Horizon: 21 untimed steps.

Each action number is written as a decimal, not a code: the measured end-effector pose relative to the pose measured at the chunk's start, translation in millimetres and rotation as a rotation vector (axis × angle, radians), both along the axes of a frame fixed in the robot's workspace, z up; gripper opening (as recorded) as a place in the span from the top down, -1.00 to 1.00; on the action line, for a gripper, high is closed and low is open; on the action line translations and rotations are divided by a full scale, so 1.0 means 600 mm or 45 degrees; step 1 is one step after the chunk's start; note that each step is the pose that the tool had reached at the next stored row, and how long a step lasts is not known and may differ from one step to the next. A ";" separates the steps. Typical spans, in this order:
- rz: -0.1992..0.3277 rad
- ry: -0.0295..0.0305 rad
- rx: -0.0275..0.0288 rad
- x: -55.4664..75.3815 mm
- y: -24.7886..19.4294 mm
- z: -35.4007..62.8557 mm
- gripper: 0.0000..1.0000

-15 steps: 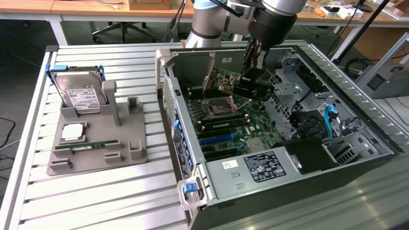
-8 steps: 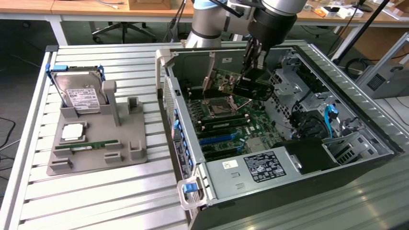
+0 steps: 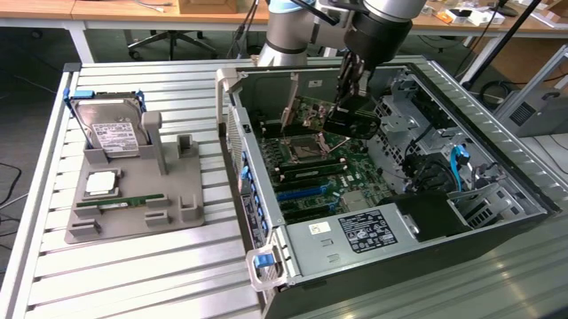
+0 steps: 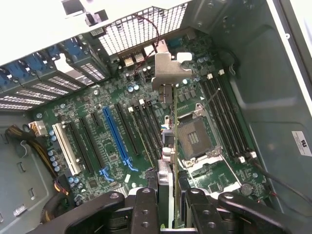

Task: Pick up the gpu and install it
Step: 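Insert the gpu into the slot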

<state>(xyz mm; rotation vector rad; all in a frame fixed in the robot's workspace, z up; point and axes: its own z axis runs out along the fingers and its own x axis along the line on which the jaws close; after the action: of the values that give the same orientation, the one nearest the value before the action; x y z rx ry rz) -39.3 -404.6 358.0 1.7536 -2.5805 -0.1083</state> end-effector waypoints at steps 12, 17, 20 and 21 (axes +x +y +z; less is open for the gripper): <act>0.050 0.0000 -0.0001 0.000 0.0000 0.000 0.47; 0.071 0.0000 0.0000 0.000 0.0000 0.000 0.47; 0.084 0.0000 0.0000 0.000 0.0000 0.000 0.47; 0.088 0.0000 0.0000 0.000 0.0000 0.000 0.47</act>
<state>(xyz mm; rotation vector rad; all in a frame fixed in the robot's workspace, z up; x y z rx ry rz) -39.3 -404.6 357.8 1.8400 -2.5167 -0.1070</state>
